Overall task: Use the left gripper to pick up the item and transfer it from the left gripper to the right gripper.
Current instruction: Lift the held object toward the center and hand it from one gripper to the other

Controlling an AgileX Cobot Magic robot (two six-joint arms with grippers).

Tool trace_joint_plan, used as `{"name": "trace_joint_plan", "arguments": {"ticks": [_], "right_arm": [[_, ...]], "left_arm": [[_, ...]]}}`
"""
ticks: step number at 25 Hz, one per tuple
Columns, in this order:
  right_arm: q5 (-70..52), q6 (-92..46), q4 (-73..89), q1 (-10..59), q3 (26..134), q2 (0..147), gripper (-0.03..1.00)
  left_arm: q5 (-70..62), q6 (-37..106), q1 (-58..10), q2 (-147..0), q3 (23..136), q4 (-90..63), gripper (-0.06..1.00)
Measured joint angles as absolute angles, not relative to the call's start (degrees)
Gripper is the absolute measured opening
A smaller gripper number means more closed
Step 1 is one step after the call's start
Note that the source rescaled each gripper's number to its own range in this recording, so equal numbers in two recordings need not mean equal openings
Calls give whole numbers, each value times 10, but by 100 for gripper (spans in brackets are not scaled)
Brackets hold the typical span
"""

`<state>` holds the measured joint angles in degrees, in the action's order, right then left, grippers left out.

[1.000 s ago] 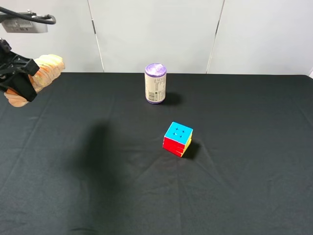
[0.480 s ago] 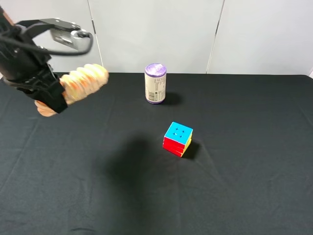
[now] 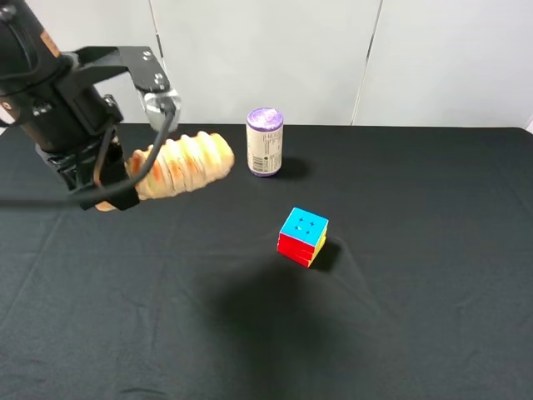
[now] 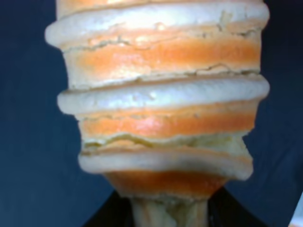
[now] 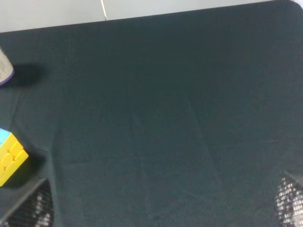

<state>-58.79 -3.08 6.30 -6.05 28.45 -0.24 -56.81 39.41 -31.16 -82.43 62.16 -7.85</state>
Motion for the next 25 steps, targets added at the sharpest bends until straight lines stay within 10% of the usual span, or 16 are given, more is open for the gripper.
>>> {"name": "trace_joint_plan", "arguments": {"ticks": [25], "right_arm": [[-588,-31,99,-60,291,3,100]], "left_arm": [[-482,643,-388,-824,622,-138,2]]}}
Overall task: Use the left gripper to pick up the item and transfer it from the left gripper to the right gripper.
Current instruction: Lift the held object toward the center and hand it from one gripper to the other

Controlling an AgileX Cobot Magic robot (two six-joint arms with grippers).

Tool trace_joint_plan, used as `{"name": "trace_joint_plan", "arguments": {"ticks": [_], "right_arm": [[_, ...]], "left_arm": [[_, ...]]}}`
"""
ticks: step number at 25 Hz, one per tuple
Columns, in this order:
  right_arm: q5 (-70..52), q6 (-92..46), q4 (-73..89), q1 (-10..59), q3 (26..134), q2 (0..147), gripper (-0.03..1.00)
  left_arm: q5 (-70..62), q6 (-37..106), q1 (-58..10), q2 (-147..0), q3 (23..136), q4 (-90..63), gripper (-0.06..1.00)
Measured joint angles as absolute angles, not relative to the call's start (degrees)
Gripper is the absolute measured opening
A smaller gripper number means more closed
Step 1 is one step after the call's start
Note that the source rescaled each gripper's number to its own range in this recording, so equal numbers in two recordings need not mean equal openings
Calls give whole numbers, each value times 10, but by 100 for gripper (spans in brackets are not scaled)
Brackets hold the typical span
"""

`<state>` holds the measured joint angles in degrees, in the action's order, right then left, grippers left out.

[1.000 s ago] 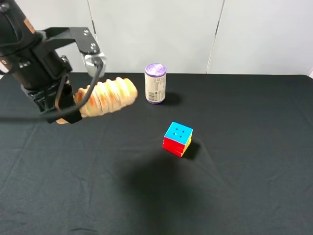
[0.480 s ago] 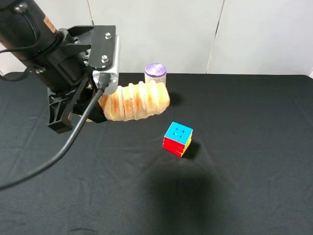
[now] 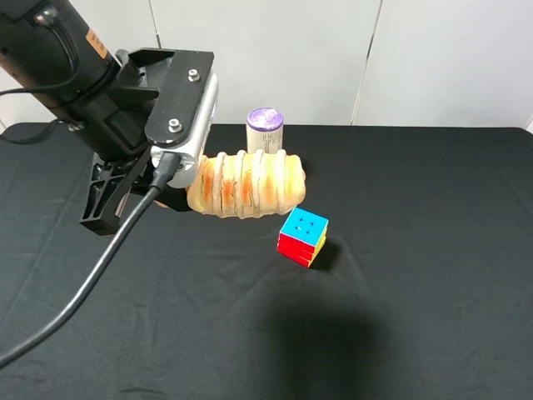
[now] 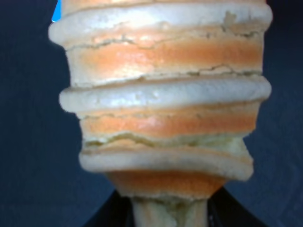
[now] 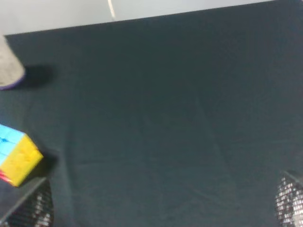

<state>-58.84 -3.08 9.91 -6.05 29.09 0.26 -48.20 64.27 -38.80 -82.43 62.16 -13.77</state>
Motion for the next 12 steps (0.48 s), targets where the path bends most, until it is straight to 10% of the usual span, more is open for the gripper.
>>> {"name": "trace_joint_plan", "arguments": {"ticks": [12], "right_arm": [[-560,-97,306,-13,323,235,100]], "left_arm": [[-477,645,-388,-824,622,-154,2]]}}
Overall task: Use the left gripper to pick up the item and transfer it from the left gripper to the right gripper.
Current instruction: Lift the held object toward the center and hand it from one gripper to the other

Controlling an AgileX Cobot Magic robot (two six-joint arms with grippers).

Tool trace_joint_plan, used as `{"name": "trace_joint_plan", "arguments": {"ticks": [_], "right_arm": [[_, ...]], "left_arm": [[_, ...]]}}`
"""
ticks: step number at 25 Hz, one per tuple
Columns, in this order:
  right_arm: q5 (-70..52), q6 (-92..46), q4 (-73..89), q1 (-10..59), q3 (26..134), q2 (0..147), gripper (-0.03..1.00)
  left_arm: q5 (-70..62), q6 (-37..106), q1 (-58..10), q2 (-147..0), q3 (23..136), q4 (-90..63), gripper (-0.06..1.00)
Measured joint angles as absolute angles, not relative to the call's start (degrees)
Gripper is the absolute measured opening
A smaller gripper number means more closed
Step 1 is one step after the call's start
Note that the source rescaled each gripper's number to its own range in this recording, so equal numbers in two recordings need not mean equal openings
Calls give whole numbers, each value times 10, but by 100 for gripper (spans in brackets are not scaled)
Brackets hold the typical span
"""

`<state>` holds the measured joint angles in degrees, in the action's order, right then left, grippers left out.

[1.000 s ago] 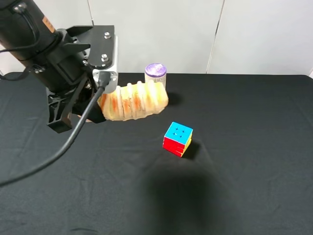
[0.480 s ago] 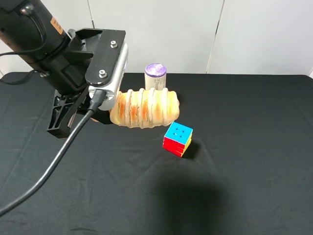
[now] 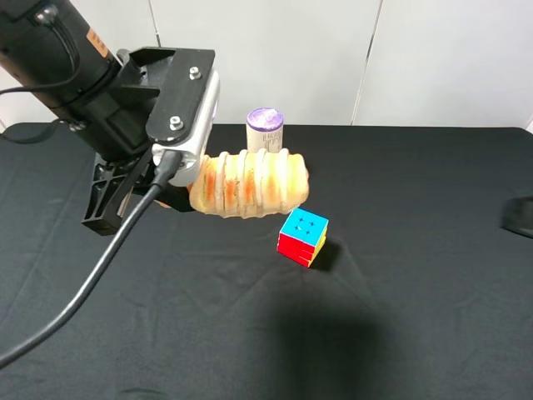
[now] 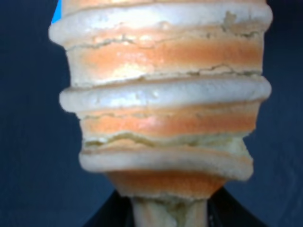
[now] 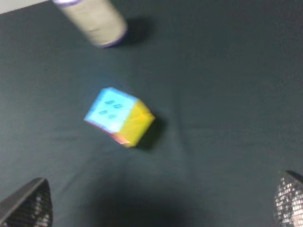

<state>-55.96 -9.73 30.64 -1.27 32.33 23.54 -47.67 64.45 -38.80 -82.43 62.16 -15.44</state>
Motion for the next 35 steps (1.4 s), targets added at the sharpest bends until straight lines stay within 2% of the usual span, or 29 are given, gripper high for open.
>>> {"name": "trace_joint_plan", "arguments": {"ticks": [6,11,20,35], "right_arm": [[-510,-183,403,74,323,353,100],[-473,-295,521,119,323,446,100],[-498,-482,710,124,323,552,100],[-524,-590,809,124,325,650,100]], "left_arm": [[-461,645,-388,-824,622,-182,1],[-461,645,-388,-824,622,-182,1],[-461,646,-388,-824,622,-183,1],[-453,663,-388,-824,622,-183,1]]}}
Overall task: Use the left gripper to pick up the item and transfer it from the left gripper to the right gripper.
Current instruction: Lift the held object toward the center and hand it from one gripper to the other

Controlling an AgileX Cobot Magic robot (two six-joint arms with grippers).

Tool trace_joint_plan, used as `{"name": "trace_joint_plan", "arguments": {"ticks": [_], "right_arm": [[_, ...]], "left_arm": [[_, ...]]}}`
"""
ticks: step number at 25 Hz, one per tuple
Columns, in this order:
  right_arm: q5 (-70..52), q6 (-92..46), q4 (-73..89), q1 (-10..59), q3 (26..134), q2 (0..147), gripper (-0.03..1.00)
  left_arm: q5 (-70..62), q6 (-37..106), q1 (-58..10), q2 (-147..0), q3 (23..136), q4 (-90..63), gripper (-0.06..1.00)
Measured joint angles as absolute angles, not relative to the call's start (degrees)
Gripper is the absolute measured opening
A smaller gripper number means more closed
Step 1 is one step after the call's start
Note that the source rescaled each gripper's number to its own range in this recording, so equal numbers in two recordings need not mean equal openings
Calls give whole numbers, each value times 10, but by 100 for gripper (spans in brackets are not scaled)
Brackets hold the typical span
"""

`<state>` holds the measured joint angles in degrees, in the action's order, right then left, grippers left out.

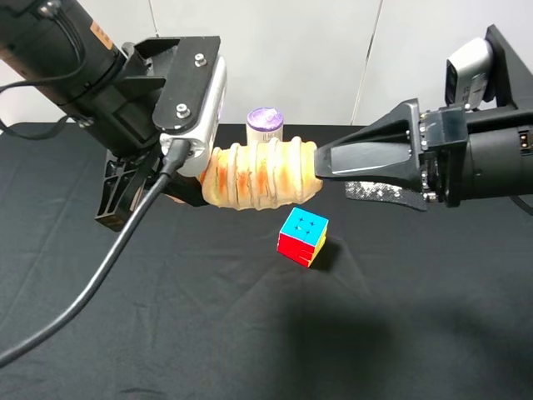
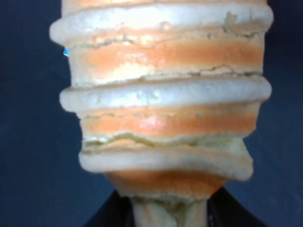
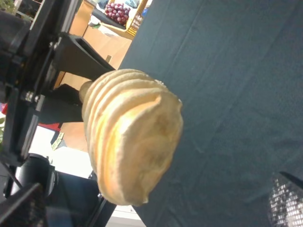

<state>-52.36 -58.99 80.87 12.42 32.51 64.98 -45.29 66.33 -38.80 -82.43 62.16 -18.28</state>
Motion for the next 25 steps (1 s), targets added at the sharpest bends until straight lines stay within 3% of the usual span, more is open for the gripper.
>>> {"name": "trace_joint_plan", "arguments": {"ticks": [25], "right_arm": [[-544,-612,812,124,370,712,100]], "left_arm": [[-377,712,-394,-874,623,-226,0]]}}
